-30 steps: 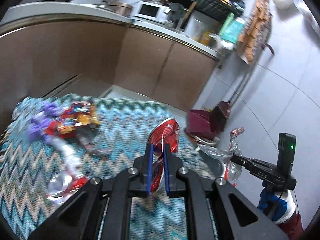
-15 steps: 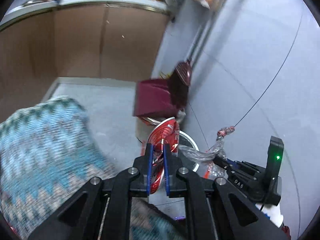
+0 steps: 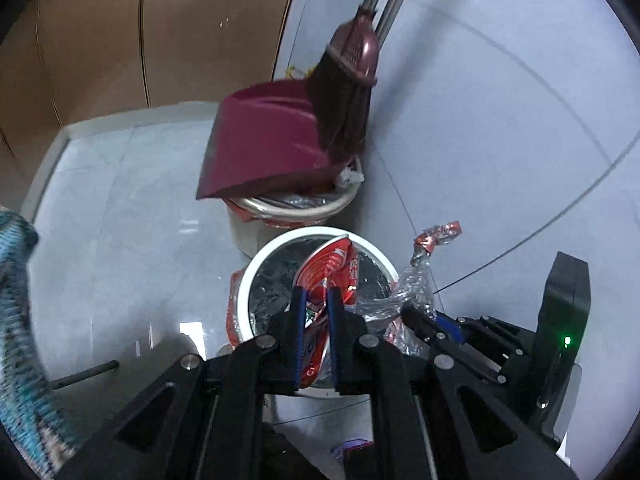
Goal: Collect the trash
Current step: 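Carry can and plastic bag to the bin and open both tools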
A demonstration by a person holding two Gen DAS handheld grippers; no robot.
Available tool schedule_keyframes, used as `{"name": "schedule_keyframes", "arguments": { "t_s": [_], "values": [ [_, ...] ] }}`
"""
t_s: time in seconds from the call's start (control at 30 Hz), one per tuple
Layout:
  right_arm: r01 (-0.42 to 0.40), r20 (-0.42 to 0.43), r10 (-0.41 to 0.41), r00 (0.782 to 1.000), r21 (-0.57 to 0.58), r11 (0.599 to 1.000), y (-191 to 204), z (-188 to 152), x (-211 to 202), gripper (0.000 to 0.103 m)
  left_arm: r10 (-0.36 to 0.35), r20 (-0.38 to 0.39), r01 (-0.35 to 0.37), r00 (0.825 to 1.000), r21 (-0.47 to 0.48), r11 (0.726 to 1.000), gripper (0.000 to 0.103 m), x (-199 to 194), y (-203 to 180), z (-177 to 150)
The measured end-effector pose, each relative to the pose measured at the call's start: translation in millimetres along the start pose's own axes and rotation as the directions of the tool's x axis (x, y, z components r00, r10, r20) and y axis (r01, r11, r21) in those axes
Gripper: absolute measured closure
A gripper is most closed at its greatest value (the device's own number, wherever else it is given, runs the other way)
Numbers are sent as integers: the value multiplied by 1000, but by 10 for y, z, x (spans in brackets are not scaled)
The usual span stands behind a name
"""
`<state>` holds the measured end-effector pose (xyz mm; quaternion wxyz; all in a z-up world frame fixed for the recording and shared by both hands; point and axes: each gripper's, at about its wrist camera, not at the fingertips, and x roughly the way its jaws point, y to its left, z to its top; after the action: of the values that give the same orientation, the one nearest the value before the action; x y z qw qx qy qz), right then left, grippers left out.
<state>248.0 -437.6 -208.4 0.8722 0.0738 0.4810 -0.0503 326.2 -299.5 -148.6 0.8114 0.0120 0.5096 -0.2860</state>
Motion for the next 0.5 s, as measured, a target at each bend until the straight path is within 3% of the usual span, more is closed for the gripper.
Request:
{"name": "schedule_keyframes", "arguments": {
  "t_s": [0.03, 0.1, 0.17, 0.33, 0.5],
  "values": [
    [5, -8, -5, 1000, -6, 1000, 2, 6, 58, 91, -5, -13, 5, 1000, -5, 1000, 93, 65, 2, 13],
    [19, -16, -19, 1000, -16, 1000, 4, 5, 88, 70, -21, -30, 21, 999, -11, 1000, 93, 158, 2, 29],
    [28, -19, -28, 999, -18, 999, -8, -17, 130, 60, -34, -45, 34, 998, -10, 999, 93, 234, -4, 44],
    [21, -15, -21, 1000, 20, 1000, -54, -116, 41, 59, -57, -20, 57, 998, -20, 998, 93, 104, -26, 4],
    [0, 19, -1, 1000, 56, 998, -8, -153, -183, 58, -55, 68, 56, 996, -18, 998, 93, -425, -42, -135]
  ]
}}
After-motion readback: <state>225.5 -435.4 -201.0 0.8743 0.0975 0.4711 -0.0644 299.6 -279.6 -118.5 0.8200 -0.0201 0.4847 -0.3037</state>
